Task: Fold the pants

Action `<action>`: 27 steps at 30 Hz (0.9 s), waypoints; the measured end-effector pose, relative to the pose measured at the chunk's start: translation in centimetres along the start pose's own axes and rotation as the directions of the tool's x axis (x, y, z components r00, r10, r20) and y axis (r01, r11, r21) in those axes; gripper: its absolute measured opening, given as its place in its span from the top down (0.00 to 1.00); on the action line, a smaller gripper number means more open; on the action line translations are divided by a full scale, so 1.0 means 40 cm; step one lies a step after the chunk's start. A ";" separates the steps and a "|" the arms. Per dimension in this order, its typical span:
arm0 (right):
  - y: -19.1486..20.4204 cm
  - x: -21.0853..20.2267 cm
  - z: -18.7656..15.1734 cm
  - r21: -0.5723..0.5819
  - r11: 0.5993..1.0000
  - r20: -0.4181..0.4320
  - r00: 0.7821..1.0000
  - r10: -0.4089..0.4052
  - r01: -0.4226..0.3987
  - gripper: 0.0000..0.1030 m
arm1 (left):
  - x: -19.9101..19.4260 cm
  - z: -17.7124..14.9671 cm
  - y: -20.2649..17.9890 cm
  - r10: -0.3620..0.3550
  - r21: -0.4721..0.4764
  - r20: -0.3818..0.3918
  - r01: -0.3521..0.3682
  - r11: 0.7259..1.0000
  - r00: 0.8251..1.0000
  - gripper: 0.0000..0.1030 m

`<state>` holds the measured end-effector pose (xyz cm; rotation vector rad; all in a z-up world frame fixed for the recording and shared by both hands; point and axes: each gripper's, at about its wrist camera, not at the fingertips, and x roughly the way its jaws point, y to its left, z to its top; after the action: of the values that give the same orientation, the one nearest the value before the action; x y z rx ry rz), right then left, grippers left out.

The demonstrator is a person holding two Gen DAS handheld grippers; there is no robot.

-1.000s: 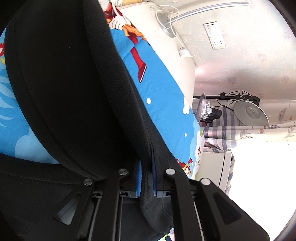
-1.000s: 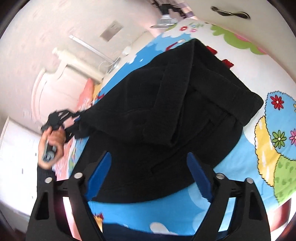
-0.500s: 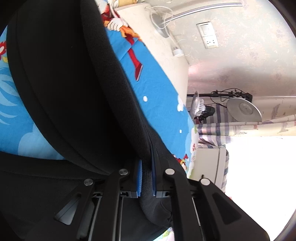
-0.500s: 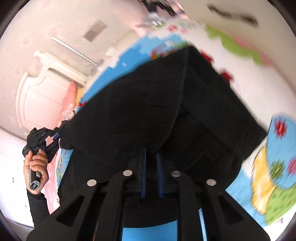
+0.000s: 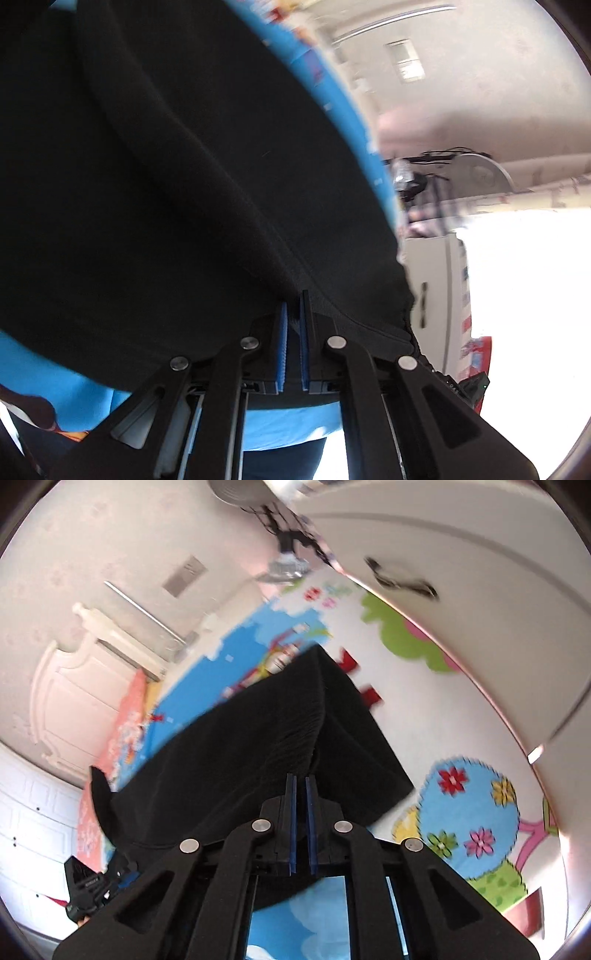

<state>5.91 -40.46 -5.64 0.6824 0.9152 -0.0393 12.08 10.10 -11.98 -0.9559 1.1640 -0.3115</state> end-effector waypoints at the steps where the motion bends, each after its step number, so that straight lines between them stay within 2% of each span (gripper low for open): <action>1: -0.019 0.012 -0.012 0.021 1.000 -0.012 1.000 -0.012 0.012 0.92 | 0.016 -0.014 0.034 0.007 -0.024 -0.005 -0.007 1.000 1.000 0.95; 3: -0.045 0.021 -0.029 0.047 0.999 -0.025 1.000 -0.013 0.014 0.90 | 0.022 -0.024 0.056 -0.001 -0.033 0.005 0.001 0.999 1.000 0.95; 5: -0.051 0.017 -0.045 0.048 0.998 -0.022 0.999 -0.046 0.047 0.90 | 0.015 -0.025 0.046 -0.006 0.001 0.013 0.006 1.000 1.000 0.94; 8: -0.059 0.007 -0.056 0.073 0.997 -0.017 1.000 -0.024 0.026 0.89 | 0.014 -0.019 0.030 -0.009 0.028 0.012 0.009 1.000 1.000 0.94; 10: -0.071 0.010 -0.058 0.120 0.993 -0.026 1.000 -0.011 0.014 0.88 | 0.010 -0.009 0.039 -0.025 0.010 0.004 0.025 1.000 1.000 0.85; 11: -0.078 0.009 -0.061 0.138 0.990 -0.031 0.999 -0.011 0.016 0.86 | 0.009 -0.007 0.044 -0.036 0.003 0.003 0.036 0.999 0.999 0.75; 13: -0.089 0.008 -0.069 0.171 0.985 -0.049 0.999 -0.004 0.013 0.76 | 0.005 -0.003 0.054 -0.040 -0.004 0.012 0.040 0.999 0.999 0.74; 14: -0.094 0.010 -0.073 0.187 0.982 -0.060 0.998 0.009 0.002 0.60 | 0.006 -0.003 0.055 -0.045 -0.010 0.014 0.045 0.999 0.999 0.74; 15: -0.101 0.008 -0.081 0.207 0.978 -0.059 0.998 0.023 -0.010 0.26 | 0.009 -0.001 0.058 -0.055 -0.019 0.012 0.055 0.998 0.998 0.74; 16: -0.101 0.003 -0.085 0.212 0.977 -0.044 0.999 0.022 -0.012 0.16 | 0.010 0.002 0.064 -0.064 -0.033 0.011 0.065 0.997 0.998 0.74; 17: -0.097 -0.005 -0.092 0.201 0.980 -0.017 1.000 0.015 -0.011 0.14 | 0.009 0.006 0.069 -0.071 -0.039 0.013 0.072 0.997 0.997 0.74; 20: -0.083 0.009 -0.097 0.181 0.983 -0.032 0.999 0.038 -0.032 0.23 | 0.002 0.013 0.070 -0.088 -0.043 0.024 0.089 0.995 0.996 0.74; 27: -0.090 0.016 -0.089 0.231 0.972 -0.038 0.998 0.057 -0.047 0.23 | 0.027 0.040 0.079 -0.106 -0.071 -0.001 0.106 0.992 0.994 0.76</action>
<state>2.65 -41.18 -9.51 0.9255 0.9440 -0.0850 13.12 11.99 -14.98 -1.0820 1.1373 -0.3602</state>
